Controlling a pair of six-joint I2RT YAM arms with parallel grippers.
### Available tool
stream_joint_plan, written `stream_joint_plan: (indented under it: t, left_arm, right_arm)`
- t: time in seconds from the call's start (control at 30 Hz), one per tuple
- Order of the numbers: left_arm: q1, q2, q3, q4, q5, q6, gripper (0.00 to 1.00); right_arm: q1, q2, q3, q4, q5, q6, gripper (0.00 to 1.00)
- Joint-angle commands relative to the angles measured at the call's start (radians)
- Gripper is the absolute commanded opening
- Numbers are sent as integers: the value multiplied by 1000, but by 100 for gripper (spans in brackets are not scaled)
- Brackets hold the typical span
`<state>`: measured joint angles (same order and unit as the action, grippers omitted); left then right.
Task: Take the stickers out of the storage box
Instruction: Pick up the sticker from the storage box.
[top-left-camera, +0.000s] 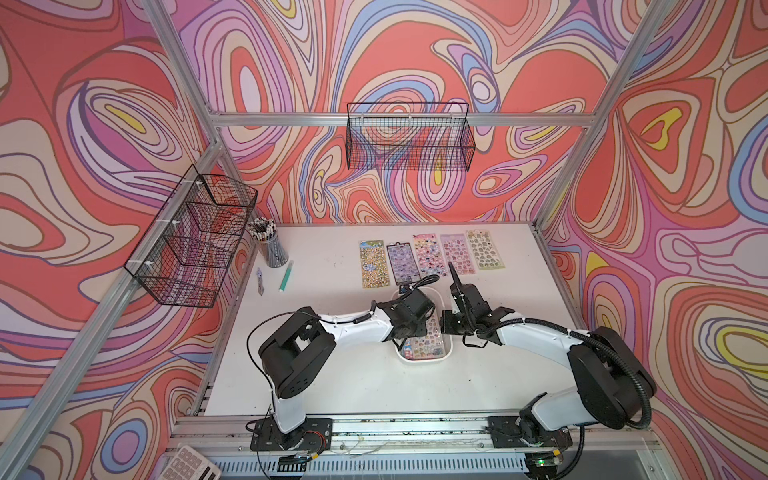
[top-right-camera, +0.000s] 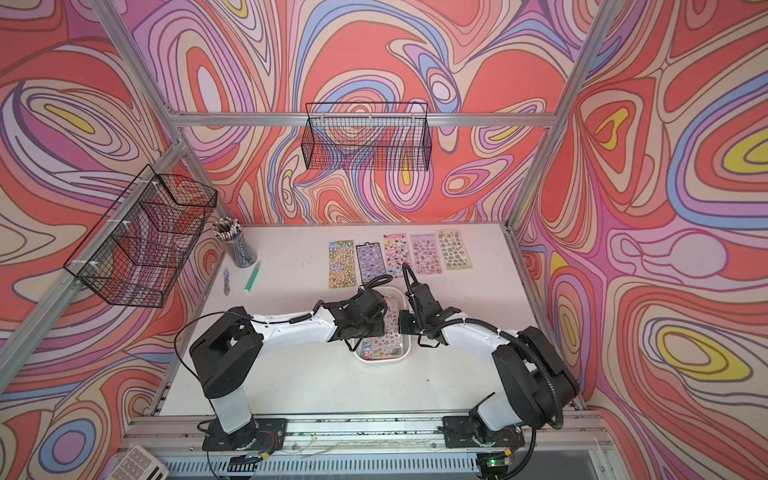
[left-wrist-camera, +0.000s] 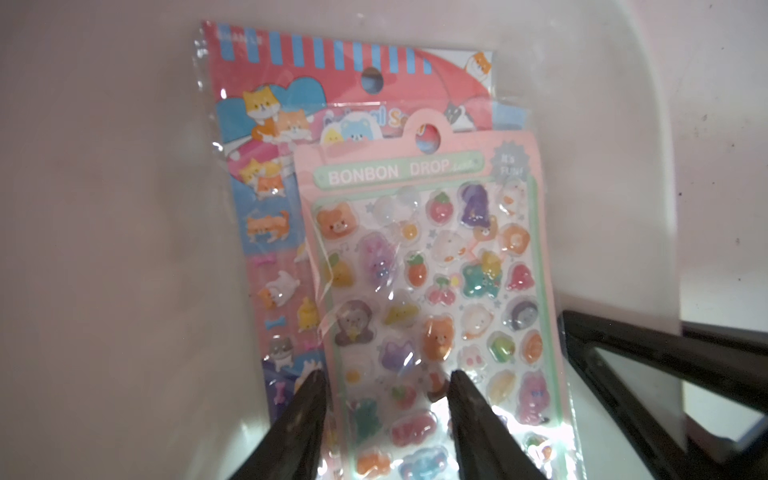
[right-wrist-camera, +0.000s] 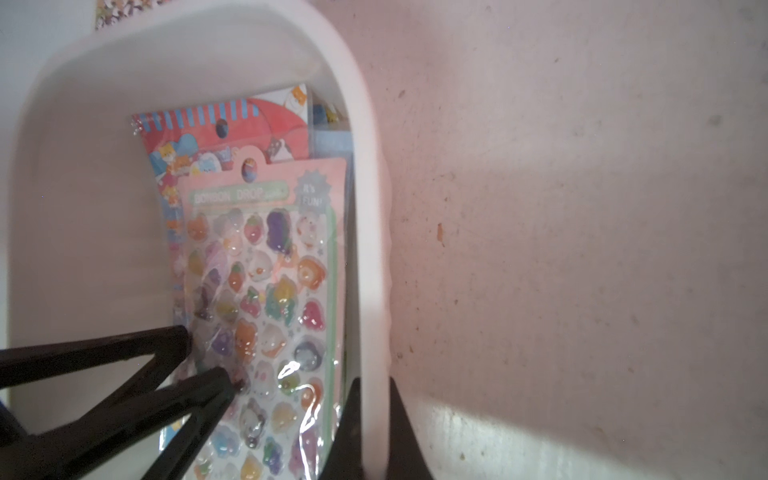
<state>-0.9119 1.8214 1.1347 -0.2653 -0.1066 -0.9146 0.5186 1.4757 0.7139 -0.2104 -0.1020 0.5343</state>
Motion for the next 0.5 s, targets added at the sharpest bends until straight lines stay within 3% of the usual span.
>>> stream_joint_plan:
  t: [0.0,0.33,0.47]
  left_arm:
    - [1,-10,21,-124,-78,26,53]
    - [-21,24,62,-205,-154,51,58]
    - [-19,23,49,-163,-120,44,58]
  right_arm:
    - [0,18,-8,-17,-7,10,0]
    - [0,20,-10,-15,-8,10,0]
    - [-1,23,-3,-14,-12,10,0]
